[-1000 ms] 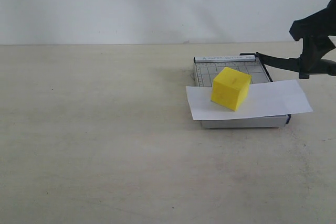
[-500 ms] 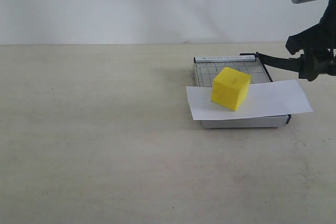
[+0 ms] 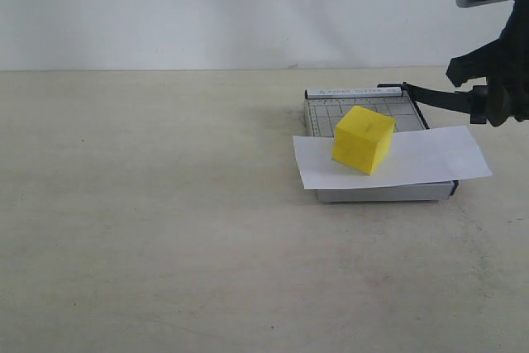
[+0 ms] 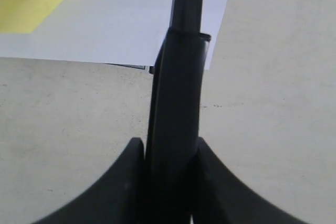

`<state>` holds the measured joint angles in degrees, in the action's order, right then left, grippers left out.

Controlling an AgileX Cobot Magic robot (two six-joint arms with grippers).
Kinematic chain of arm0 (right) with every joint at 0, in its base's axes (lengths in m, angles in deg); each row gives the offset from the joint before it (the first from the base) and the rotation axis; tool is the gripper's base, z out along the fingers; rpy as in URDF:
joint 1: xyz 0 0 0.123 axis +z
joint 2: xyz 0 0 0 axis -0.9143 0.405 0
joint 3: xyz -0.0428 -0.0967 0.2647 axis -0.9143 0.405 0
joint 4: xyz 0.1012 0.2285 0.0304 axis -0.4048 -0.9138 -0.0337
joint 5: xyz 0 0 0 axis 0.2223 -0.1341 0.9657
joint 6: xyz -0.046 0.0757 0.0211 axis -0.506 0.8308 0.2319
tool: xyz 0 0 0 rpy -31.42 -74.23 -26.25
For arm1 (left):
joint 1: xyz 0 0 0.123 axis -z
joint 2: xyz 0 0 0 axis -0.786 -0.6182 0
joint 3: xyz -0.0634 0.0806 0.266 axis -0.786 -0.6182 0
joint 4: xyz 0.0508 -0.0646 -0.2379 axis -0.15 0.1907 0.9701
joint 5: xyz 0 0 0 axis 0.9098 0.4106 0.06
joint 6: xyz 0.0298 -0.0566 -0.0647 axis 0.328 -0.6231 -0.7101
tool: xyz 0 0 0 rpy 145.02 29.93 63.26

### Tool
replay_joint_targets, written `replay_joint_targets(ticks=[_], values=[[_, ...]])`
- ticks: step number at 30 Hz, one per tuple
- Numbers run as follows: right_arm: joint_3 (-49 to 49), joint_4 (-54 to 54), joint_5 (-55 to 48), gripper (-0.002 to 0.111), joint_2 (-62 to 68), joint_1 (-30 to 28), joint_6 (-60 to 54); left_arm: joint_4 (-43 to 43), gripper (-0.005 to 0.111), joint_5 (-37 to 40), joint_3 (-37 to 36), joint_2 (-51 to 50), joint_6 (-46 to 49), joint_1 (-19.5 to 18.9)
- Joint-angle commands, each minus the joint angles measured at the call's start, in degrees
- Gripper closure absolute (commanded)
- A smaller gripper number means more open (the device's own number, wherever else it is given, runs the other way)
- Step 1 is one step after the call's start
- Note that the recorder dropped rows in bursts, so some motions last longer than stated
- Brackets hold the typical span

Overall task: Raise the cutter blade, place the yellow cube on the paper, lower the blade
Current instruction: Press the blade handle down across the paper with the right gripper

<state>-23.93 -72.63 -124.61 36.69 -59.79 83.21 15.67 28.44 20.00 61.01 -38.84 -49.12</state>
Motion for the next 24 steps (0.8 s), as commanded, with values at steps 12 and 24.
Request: replay_joint_targets(ticks=[12, 24], values=[[35.98, -2.44, 32.89, 0.108, -5.06, -0.09, -0.44, 0.60, 0.102, -0.59, -0.18, 0.12, 0.30, -0.14], [44.18, -3.10, 43.55, 0.108, -2.66, -0.09, 0.90, 0.60, 0.102, -0.59, -0.18, 0.12, 0.30, -0.14]])
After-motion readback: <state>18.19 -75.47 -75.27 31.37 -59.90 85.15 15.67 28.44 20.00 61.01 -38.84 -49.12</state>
